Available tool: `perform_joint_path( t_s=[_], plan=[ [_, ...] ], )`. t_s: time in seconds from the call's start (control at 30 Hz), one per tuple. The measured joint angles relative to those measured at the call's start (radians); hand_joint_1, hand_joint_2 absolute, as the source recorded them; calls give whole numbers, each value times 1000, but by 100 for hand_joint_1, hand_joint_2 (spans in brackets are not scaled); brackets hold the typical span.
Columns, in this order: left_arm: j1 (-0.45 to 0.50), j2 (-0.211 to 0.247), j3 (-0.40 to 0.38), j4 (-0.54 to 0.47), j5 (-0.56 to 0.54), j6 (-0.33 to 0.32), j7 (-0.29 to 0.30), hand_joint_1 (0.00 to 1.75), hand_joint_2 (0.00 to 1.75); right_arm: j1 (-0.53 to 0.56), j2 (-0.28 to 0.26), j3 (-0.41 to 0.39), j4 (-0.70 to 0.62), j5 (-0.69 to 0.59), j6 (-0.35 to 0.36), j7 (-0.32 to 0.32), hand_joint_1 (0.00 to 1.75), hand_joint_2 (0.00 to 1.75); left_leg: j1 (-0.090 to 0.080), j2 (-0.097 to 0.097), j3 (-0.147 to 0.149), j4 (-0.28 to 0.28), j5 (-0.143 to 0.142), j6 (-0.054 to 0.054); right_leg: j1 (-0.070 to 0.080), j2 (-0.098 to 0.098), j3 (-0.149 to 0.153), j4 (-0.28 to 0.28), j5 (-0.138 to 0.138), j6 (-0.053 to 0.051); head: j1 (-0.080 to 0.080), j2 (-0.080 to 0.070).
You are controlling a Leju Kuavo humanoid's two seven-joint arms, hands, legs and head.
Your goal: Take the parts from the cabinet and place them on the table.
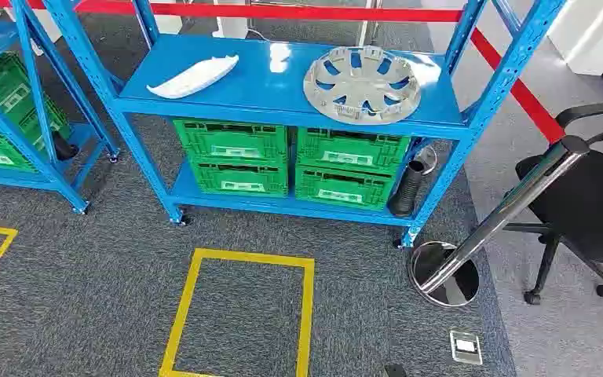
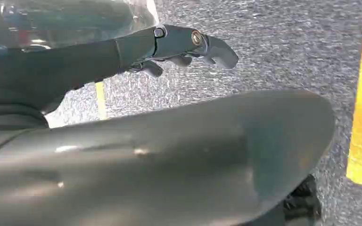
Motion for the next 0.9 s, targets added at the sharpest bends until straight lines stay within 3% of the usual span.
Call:
perform_joint_path(
  t_s=[0.23, 0.67, 0.9],
  plan=[
    [-36, -11, -146, 0, 86, 55, 11, 0, 0, -45, -45, 138, 1, -60, -73, 50, 0, 0, 0, 0, 0, -1, 0, 0, 0, 0, 0, 0, 0, 0, 0, 0],
    [-92, -23, -388, 3, 212, 122, 29, 0, 0, -180, -253, 341, -67, 21, -208, 224, 0, 0, -1, 0, 1, 0, 0, 0, -1, 0, 0, 0, 0, 0, 0, 0],
    [-108, -27, -483, 7, 249, 135, 32, 0, 0, -188, -306, 353, -159, 180, -153, 277, 0, 0, -1, -3, 1, -1, 0, 0, 0, -2, 0, 0, 0, 0, 0, 0]
  ],
)
